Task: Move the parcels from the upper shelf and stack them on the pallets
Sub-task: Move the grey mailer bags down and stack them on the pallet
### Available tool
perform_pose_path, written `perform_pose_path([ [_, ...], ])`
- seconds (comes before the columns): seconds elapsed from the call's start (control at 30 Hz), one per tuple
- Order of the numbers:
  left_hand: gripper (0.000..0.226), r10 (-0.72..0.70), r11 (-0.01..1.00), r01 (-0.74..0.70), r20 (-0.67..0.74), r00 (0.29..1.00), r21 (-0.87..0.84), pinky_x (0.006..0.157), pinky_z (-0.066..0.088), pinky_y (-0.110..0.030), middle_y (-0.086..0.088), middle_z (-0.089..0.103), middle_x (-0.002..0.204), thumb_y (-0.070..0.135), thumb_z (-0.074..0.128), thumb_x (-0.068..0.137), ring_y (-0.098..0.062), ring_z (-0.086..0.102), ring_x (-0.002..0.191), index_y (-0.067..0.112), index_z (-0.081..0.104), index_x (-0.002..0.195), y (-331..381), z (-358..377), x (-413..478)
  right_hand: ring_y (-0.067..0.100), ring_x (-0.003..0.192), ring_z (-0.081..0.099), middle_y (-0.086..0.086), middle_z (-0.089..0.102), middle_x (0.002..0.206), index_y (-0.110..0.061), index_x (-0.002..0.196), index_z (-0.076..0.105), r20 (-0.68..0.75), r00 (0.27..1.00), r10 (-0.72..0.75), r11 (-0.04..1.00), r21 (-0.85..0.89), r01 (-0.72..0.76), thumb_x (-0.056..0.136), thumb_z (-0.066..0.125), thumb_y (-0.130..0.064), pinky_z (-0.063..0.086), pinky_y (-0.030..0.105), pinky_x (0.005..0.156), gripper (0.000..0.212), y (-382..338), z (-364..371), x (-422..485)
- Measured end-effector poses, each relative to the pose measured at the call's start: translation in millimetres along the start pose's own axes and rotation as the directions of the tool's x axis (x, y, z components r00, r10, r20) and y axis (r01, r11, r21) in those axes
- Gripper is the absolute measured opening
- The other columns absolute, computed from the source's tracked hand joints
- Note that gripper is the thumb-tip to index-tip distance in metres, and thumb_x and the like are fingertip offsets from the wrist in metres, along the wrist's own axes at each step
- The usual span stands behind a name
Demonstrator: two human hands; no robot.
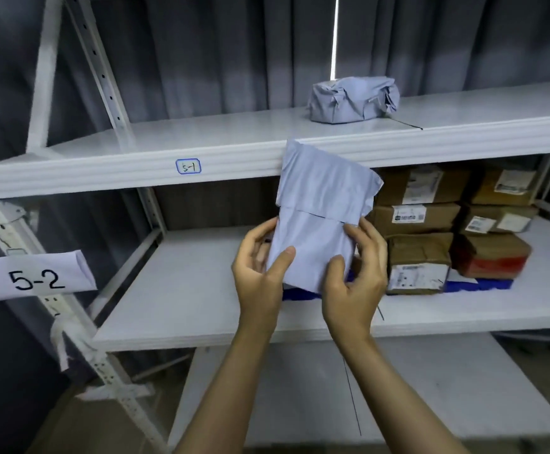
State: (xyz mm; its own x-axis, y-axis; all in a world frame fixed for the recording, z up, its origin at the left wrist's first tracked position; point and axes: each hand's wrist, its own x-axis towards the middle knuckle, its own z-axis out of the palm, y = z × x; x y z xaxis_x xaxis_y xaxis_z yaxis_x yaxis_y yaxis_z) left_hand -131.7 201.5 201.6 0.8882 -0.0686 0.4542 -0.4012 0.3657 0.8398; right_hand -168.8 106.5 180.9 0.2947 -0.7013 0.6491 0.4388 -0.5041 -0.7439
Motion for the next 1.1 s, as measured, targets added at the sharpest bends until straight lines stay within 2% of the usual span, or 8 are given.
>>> perform_pose_path([
  [0.23, 0.033, -0.181, 0.98, 0.189, -0.114, 0.977, 0.066, 0.071, 0.053, -0.018, 0.004, 0.07, 0.103, -0.004, 0.071, 0.079, -0.005, 0.068, 0.09, 0.011, 0.066, 0.108, -61, 8, -17, 0.016, 0.129, 0.045, 0.005, 0.048, 0.137, -0.005, 0.127, 0.054, 0.054, 0.99, 0.129, 0.985, -0.125, -0.122, 0.081, 0.047, -0.006, 0.044, 0.047, 0.103, 0.046, 55, -20, -22],
  [0.33, 0.032, -0.248, 0.963, 0.26, -0.146, 0.958, 0.072, 0.071, 0.053, -0.016, 0.007, 0.069, 0.102, -0.005, 0.068, 0.082, 0.0, 0.067, 0.087, 0.02, 0.066, 0.102, -79, 10, -6, 0.014, 0.129, 0.044, 0.004, 0.048, 0.138, -0.006, 0.13, 0.053, 0.126, 0.969, 0.213, 0.965, -0.185, -0.188, 0.081, 0.047, -0.01, 0.043, 0.042, 0.106, 0.049, 72, -16, -17],
  [0.5, 0.028, -0.322, 0.942, 0.335, -0.219, 0.921, 0.024, 0.068, 0.052, -0.012, 0.007, 0.068, 0.102, -0.006, 0.06, 0.086, -0.004, 0.065, 0.089, 0.014, 0.066, 0.106, -102, 8, 24, 0.012, 0.129, 0.042, 0.004, 0.048, 0.141, -0.006, 0.133, 0.052, 0.216, 0.936, 0.28, 0.936, -0.278, -0.216, 0.081, 0.049, -0.015, 0.036, 0.028, 0.109, 0.052, 90, 4, -1],
  [0.7, 0.026, -0.333, 0.932, 0.361, -0.333, 0.882, 0.024, 0.087, 0.053, -0.027, 0.004, 0.067, 0.104, -0.002, 0.056, 0.09, -0.016, 0.063, 0.101, 0.012, 0.065, 0.111, -129, -6, 62, 0.019, 0.121, 0.05, 0.005, 0.052, 0.134, -0.01, 0.136, 0.048, 0.343, 0.849, 0.402, 0.901, -0.313, -0.3, 0.091, 0.056, -0.013, 0.046, 0.04, 0.102, 0.046, 112, 37, 13],
  [0.77, 0.026, -0.33, 0.932, 0.361, -0.353, 0.875, 0.023, 0.093, 0.051, -0.032, 0.004, 0.067, 0.104, -0.002, 0.055, 0.091, -0.018, 0.062, 0.103, 0.015, 0.065, 0.108, -136, -12, 73, 0.018, 0.116, 0.053, 0.004, 0.056, 0.131, -0.011, 0.136, 0.049, 0.409, 0.798, 0.442, 0.889, -0.322, -0.327, 0.094, 0.054, -0.016, 0.05, 0.031, 0.095, 0.043, 117, 46, 14],
  [0.87, 0.027, -0.336, 0.93, 0.368, -0.377, 0.863, 0.016, 0.094, 0.051, -0.033, 0.004, 0.066, 0.108, 0.0, 0.054, 0.092, -0.017, 0.062, 0.105, 0.019, 0.064, 0.11, -148, -20, 84, 0.011, 0.096, 0.059, 0.002, 0.064, 0.113, -0.009, 0.126, 0.058, 0.458, 0.773, 0.438, 0.888, -0.352, -0.295, 0.094, 0.052, -0.01, 0.048, 0.015, 0.076, 0.032, 124, 63, 11],
  [0.97, 0.03, -0.386, 0.91, 0.414, -0.309, 0.869, 0.03, 0.087, 0.05, -0.026, 0.002, 0.063, 0.117, 0.004, 0.052, 0.094, -0.015, 0.059, 0.108, 0.023, 0.061, 0.115, -162, -27, 91, 0.002, 0.077, 0.055, 0.002, 0.064, 0.1, -0.007, 0.12, 0.06, 0.416, 0.783, 0.463, 0.87, -0.384, -0.31, 0.094, 0.048, -0.005, 0.049, 0.011, 0.068, 0.029, 134, 81, 8],
  [1.1, 0.04, -0.417, 0.89, 0.43, -0.113, 0.902, 0.149, 0.081, 0.047, -0.018, 0.001, 0.056, 0.133, 0.014, 0.055, 0.094, -0.016, 0.055, 0.118, 0.02, 0.054, 0.134, -175, -41, 108, 0.015, 0.077, 0.06, 0.01, 0.068, 0.094, -0.005, 0.121, 0.06, 0.339, 0.817, 0.465, 0.853, -0.418, -0.312, 0.096, 0.045, -0.007, 0.046, 0.007, 0.066, 0.03, 147, 101, 12],
])
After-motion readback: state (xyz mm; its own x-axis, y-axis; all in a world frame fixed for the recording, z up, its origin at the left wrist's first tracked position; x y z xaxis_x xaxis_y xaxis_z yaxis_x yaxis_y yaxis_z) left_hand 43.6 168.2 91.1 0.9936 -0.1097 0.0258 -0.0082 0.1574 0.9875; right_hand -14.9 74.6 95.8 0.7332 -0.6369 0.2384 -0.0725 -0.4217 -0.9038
